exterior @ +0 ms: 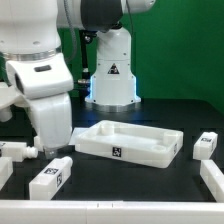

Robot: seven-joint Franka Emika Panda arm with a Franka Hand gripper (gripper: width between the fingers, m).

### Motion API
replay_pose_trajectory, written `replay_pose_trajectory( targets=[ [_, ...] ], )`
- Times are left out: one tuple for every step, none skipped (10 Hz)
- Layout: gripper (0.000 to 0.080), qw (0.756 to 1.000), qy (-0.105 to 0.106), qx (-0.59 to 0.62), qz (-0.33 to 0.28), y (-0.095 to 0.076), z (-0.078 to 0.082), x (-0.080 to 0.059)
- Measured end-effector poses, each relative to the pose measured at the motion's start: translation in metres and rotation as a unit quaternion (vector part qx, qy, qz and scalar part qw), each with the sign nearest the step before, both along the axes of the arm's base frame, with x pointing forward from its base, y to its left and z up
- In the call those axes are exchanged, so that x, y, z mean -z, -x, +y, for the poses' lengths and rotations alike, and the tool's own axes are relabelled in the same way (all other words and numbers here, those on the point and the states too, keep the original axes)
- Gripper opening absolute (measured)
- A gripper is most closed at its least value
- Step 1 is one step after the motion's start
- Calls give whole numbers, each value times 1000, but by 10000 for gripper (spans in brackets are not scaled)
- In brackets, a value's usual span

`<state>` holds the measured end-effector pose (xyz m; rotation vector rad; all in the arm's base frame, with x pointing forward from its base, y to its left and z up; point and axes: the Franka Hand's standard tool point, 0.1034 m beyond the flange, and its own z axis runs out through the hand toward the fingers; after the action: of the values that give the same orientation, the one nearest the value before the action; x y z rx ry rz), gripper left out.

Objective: Assemble desk

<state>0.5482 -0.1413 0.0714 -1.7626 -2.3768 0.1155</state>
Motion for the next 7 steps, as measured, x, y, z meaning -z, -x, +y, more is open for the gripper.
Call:
replay_pose_trajectory(
  targets=[
    [649, 997, 10, 70, -6, 3, 1, -2],
    [649, 995, 16, 101, -4, 7, 3, -3],
    [649, 993, 18, 113, -4, 7, 1, -2],
    [649, 987, 26, 157, -1, 7, 2, -2],
    [649, 983, 31, 183, 0, 7, 3, -2],
    [649, 978, 35, 205, 1, 7, 3, -2],
    [649, 966, 44, 254, 2, 7, 4, -2]
  ],
)
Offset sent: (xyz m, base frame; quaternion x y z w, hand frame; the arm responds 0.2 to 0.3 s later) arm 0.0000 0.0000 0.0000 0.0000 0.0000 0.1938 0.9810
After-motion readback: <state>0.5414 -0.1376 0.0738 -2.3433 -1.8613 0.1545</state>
